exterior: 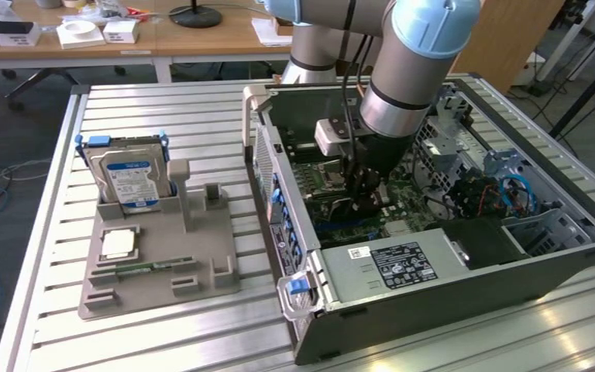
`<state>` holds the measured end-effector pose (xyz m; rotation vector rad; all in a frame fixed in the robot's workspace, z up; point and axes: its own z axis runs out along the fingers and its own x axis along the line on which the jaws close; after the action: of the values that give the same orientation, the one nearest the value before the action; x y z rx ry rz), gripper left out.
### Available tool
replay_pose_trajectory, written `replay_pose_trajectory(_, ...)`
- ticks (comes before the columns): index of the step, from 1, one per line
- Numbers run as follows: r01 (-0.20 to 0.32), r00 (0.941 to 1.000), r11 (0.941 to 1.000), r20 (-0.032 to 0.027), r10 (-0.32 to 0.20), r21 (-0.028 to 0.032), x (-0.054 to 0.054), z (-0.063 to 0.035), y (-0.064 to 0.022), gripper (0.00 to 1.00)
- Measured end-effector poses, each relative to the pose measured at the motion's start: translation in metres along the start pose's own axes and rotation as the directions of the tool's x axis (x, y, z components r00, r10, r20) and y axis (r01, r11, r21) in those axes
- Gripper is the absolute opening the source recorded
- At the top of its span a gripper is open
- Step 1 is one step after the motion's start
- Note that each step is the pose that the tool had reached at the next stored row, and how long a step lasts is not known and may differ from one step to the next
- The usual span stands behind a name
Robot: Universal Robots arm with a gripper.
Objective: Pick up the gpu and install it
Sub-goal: 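Insert the gpu into the slot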
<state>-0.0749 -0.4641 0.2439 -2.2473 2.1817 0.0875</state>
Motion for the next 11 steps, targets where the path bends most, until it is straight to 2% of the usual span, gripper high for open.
replay_pose_trajectory(11, 0.000, 1.0000, 1.0000, 0.0000, 0.000, 0.0000, 0.0010, 0.0000, 0.0000, 0.27)
